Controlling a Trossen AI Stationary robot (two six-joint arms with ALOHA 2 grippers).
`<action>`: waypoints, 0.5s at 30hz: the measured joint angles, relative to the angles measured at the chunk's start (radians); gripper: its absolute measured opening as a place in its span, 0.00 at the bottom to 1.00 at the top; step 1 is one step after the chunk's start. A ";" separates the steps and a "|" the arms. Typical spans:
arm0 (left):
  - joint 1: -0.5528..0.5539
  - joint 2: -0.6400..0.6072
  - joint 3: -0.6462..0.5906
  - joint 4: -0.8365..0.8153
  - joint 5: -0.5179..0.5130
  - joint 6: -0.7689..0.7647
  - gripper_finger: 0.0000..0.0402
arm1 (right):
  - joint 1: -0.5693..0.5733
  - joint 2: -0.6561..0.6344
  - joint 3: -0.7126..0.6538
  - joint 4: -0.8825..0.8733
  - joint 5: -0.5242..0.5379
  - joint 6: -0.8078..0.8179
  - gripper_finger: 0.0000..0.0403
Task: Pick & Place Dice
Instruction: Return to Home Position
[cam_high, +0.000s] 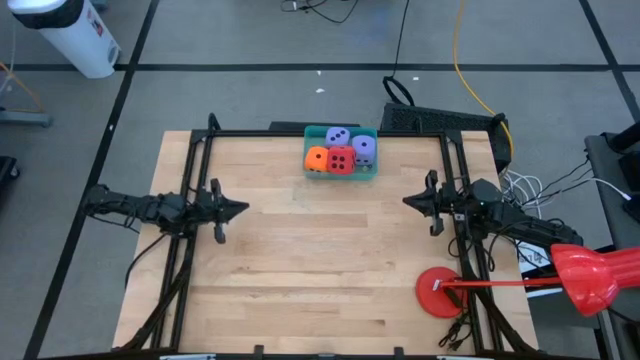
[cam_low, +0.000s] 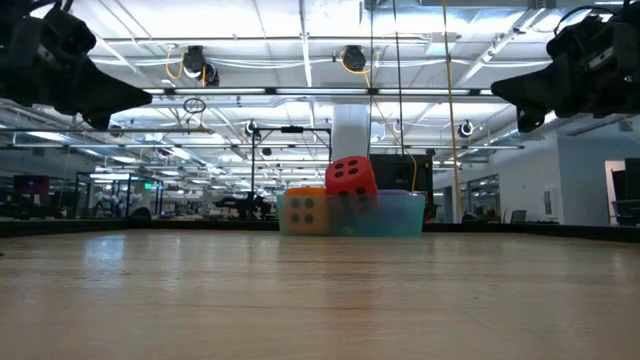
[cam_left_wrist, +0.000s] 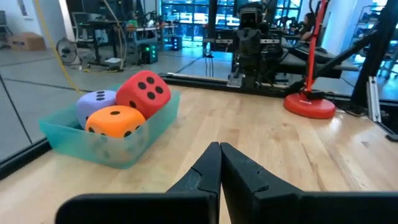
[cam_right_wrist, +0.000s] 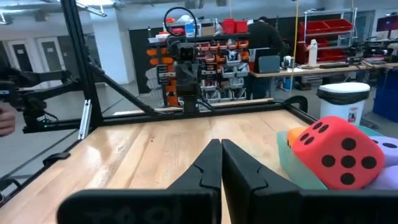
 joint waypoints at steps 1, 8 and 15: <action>0.000 0.001 0.000 0.000 0.004 -0.001 0.04 | 0.000 0.000 0.000 0.001 0.002 0.005 0.00; 0.000 0.004 0.000 -0.001 0.016 0.036 0.05 | 0.000 0.001 -0.001 -0.004 0.004 0.014 0.00; 0.000 0.004 0.000 -0.001 0.016 0.041 0.05 | 0.000 0.001 -0.001 0.000 0.004 0.014 0.00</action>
